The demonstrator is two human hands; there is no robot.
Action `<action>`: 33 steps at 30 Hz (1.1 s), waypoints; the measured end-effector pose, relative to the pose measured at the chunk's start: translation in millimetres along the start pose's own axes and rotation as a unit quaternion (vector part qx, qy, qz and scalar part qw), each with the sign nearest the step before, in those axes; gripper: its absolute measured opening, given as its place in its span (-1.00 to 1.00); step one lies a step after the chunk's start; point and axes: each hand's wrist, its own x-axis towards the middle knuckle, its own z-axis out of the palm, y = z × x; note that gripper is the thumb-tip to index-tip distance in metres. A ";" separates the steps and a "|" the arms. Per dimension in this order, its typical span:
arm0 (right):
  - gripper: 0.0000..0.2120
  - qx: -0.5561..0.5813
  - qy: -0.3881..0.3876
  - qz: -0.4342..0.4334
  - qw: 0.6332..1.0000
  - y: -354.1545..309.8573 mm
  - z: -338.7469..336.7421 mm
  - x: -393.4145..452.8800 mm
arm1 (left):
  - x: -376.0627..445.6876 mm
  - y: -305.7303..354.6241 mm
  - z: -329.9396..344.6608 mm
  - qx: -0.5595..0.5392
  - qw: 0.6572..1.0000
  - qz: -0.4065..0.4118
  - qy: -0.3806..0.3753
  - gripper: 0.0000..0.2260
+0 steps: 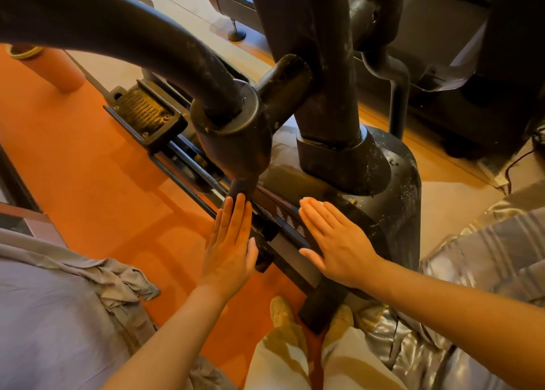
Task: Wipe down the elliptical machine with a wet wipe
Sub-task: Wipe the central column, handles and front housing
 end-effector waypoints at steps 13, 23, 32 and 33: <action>-0.29 0.001 0.008 0.087 0.996 5.1 -4.9 45.3 | -1.2 -0.9 0.9 0.000 1.000 0.004 0.001 -0.38; -0.38 -0.009 0.068 0.019 0.997 35.2 8.9 -41.2 | -1.5 8.3 3.4 -0.042 0.999 -0.032 -0.009 -0.34; -0.39 0.005 0.090 0.067 0.994 19.7 17.0 -36.3 | 0.8 25.1 -2.3 -0.069 0.994 -0.089 -0.007 -0.31; -0.39 0.001 0.087 0.057 0.995 19.5 23.9 -50.3 | 1.3 27.5 -3.2 -0.068 0.993 -0.092 -0.006 -0.30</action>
